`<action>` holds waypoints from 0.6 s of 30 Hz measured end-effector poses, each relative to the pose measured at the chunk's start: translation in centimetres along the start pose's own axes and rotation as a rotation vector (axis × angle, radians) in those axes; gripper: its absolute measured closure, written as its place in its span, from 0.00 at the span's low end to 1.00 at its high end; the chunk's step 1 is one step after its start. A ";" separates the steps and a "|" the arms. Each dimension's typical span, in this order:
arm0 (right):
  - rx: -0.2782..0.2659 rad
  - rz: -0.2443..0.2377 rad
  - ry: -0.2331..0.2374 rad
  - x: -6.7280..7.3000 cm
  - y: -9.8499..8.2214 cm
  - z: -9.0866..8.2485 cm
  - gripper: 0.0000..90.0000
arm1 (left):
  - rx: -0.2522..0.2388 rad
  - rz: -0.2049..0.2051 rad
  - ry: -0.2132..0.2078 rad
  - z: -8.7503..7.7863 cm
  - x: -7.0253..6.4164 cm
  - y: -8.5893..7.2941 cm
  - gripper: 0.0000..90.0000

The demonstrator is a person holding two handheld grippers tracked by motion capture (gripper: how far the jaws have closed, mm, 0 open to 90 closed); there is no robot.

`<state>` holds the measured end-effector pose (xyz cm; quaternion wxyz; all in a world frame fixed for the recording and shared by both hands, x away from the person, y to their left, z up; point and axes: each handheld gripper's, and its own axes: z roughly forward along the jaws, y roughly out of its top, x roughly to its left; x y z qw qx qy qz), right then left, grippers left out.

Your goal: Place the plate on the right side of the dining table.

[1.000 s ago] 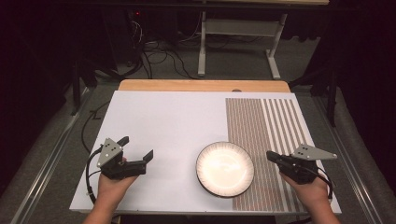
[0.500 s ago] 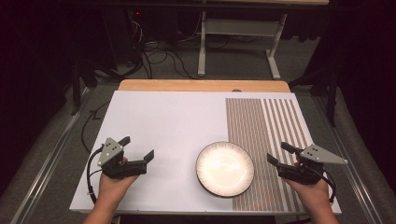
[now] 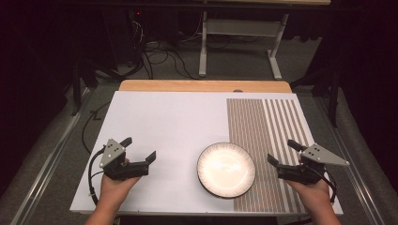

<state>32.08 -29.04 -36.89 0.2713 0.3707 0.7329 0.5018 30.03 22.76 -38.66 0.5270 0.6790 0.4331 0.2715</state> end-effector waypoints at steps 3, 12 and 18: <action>0.005 0.000 -0.003 0.3 0.0 0.1 0.32 | 0.004 0.000 -0.007 0.1 -0.1 -0.1 0.00; 0.055 -0.028 0.062 0.9 -0.1 0.2 0.77 | 0.000 0.003 -0.004 -0.1 -0.2 0.1 0.00; 0.100 -0.027 0.130 0.6 -0.3 0.6 0.88 | 0.004 0.003 -0.004 -0.1 -0.2 0.0 0.00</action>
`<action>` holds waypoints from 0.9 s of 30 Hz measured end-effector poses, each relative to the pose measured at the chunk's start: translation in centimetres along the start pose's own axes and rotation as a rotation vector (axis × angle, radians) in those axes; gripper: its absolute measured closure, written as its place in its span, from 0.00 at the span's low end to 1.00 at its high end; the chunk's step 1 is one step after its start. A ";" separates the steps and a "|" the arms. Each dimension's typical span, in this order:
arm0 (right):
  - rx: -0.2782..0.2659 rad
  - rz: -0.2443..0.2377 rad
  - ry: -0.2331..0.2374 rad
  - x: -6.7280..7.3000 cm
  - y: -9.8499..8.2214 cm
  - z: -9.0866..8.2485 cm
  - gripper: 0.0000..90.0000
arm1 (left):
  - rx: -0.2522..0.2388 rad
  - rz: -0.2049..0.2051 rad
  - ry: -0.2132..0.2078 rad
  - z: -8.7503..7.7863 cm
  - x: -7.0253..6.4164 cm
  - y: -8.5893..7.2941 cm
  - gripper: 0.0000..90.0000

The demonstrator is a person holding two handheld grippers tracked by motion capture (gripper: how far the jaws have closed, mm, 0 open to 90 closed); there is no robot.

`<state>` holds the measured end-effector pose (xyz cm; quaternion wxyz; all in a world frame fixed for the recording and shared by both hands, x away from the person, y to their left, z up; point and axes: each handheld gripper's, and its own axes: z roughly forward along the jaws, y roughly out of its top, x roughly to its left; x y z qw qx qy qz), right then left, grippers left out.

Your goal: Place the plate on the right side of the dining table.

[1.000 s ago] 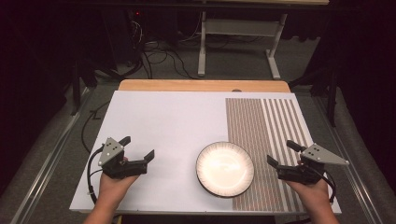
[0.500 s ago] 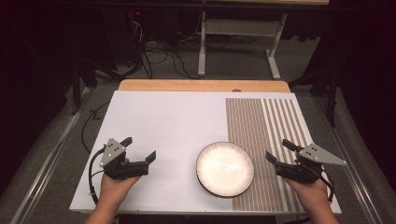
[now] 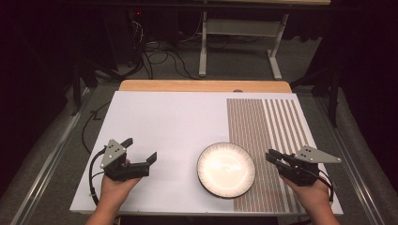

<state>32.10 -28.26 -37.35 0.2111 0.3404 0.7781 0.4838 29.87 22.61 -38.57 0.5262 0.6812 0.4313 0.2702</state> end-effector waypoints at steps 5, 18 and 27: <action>0.036 -0.014 0.036 0.1 -0.1 0.3 0.97 | 0.006 -0.003 -0.003 0.1 0.0 -0.1 0.00; 0.169 -0.090 0.128 1.2 -0.6 1.7 1.00 | 0.008 -0.004 -0.006 0.1 0.0 0.0 0.00; 0.222 -0.107 0.147 1.5 -0.7 2.4 1.00 | 0.005 0.002 -0.005 0.0 0.1 0.1 0.00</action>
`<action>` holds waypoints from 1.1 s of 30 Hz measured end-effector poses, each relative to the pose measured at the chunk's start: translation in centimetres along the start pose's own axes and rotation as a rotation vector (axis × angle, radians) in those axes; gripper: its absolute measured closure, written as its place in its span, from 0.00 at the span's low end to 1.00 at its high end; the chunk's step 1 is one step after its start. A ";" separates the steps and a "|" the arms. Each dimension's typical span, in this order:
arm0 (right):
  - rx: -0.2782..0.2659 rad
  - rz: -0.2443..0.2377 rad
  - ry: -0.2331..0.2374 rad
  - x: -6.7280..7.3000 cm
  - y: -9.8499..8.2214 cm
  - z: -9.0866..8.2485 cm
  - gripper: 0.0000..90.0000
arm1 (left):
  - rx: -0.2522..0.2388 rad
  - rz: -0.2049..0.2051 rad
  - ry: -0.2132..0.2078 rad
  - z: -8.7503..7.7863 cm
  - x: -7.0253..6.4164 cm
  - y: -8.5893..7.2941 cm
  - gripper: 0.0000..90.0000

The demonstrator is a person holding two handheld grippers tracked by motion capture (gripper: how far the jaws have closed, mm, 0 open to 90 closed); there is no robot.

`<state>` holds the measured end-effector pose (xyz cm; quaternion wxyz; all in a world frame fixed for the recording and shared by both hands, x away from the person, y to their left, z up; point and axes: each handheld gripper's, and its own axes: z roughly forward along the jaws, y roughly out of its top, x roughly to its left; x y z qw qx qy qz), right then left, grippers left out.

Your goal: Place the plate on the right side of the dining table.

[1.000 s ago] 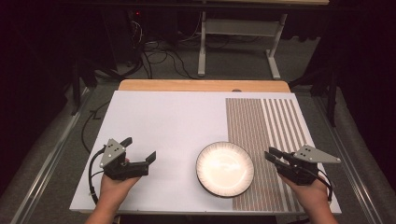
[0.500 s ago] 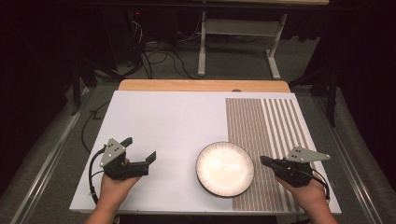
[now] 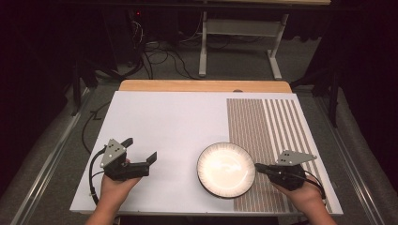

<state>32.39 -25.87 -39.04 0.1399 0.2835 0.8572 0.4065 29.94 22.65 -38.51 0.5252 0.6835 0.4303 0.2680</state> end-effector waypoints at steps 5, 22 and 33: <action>0.021 -0.005 0.004 0.1 0.0 0.2 1.00 | 0.001 0.000 -0.002 0.0 0.0 0.1 0.00; 0.036 -0.024 0.004 0.1 0.2 0.3 1.00 | 0.000 0.007 -0.005 0.0 -0.1 0.2 0.00; 0.048 -0.042 0.004 0.2 0.4 0.4 1.00 | -0.002 0.010 -0.005 0.0 -0.1 0.2 0.00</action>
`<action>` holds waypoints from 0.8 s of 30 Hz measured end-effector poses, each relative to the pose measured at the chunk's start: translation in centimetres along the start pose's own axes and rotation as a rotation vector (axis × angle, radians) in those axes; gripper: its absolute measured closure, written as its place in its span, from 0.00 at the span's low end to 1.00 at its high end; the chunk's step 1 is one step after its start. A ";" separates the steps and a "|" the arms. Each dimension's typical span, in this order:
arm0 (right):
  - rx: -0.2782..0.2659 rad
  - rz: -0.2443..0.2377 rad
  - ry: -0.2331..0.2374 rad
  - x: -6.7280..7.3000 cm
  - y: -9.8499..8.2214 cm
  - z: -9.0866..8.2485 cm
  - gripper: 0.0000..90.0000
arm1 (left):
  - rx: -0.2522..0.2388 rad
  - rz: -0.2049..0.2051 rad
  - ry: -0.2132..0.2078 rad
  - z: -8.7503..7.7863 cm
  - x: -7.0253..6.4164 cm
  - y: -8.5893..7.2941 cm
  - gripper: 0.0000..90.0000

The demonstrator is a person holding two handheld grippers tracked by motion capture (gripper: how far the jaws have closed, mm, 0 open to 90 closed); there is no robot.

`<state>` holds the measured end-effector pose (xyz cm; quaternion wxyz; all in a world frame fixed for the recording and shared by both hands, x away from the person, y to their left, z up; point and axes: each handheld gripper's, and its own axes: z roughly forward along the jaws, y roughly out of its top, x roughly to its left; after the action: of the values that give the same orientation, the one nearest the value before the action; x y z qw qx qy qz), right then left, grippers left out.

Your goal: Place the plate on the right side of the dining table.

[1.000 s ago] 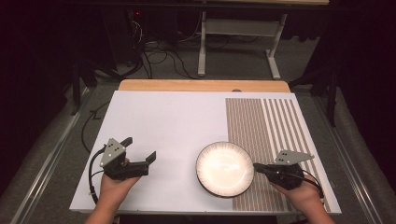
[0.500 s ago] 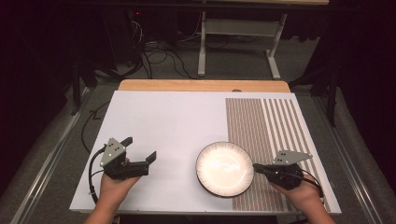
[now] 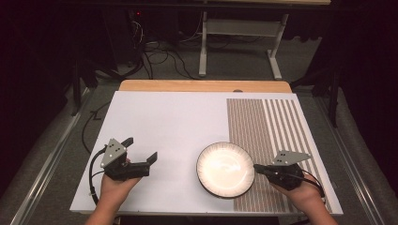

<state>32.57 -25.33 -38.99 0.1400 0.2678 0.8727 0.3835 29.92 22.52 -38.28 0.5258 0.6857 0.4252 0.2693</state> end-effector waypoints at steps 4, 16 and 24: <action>0.006 -0.010 0.004 0.1 0.1 0.2 1.00 | 0.000 0.002 0.000 0.0 0.0 0.0 0.00; 0.017 -0.016 0.023 0.7 0.5 1.1 1.00 | 0.000 0.003 -0.003 -0.1 0.0 0.0 0.00; 0.030 -0.016 0.035 1.0 0.9 1.7 1.00 | -0.004 -0.004 -0.003 -0.1 0.0 0.0 0.00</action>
<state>32.87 -23.25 -39.54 0.1240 0.2562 0.8827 0.3739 29.82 22.56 -38.29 0.5284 0.6843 0.4251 0.2680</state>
